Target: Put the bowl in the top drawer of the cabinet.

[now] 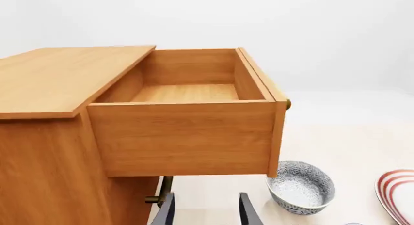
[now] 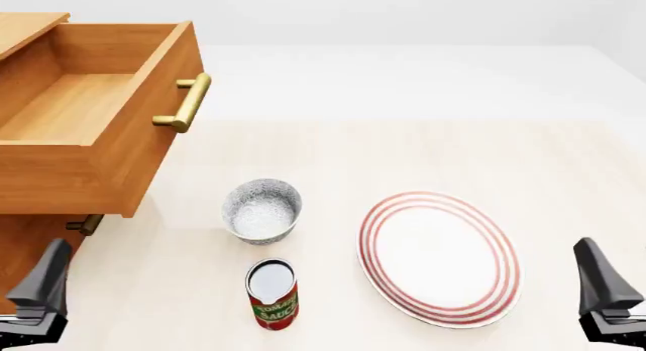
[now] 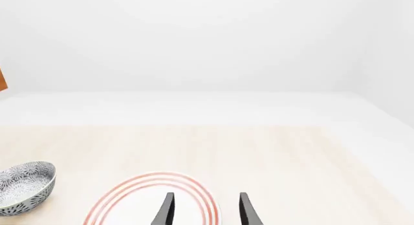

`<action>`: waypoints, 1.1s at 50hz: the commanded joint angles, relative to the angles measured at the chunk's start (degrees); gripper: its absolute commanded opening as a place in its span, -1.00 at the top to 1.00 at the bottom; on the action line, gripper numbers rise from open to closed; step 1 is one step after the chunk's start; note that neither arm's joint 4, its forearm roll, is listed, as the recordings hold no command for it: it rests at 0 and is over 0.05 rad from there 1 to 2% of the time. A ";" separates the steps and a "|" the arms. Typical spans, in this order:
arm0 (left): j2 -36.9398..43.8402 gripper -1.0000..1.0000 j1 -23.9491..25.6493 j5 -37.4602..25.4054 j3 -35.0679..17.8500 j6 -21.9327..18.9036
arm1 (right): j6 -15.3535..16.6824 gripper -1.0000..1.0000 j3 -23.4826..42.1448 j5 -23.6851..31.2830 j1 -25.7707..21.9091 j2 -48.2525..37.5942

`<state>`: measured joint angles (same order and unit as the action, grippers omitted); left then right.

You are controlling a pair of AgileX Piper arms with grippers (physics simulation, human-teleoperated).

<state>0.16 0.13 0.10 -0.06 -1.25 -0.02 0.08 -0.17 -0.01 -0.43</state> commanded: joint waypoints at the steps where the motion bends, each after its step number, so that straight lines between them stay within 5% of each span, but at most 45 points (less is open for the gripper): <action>1: -0.11 -1.00 0.04 -0.17 -0.17 -6.43 | -0.04 -1.00 0.11 -0.34 -0.02 -0.80; 5: -0.15 -1.00 -1.88 -0.90 -1.17 -9.42 | -0.04 -1.00 0.11 -0.33 -0.02 -0.82; 11: -0.15 -1.00 -3.53 -5.82 -6.06 -6.75 | -0.04 -1.00 0.12 -0.24 -0.03 -0.73; 28: 0.40 -1.00 1.29 -29.44 -29.90 -7.43 | -0.05 -1.00 0.14 0.12 -0.04 -0.39; 44: 12.61 -1.00 4.30 -33.77 -41.93 -10.49 | -0.05 -1.00 0.15 0.24 -0.05 -0.29; 55: 25.31 -1.00 10.18 -40.00 -57.21 -13.09 | -0.05 -1.00 0.17 0.23 -0.06 -0.32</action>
<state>16.91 6.59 -35.27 -46.79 -12.18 -0.07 0.24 0.05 -0.06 -0.74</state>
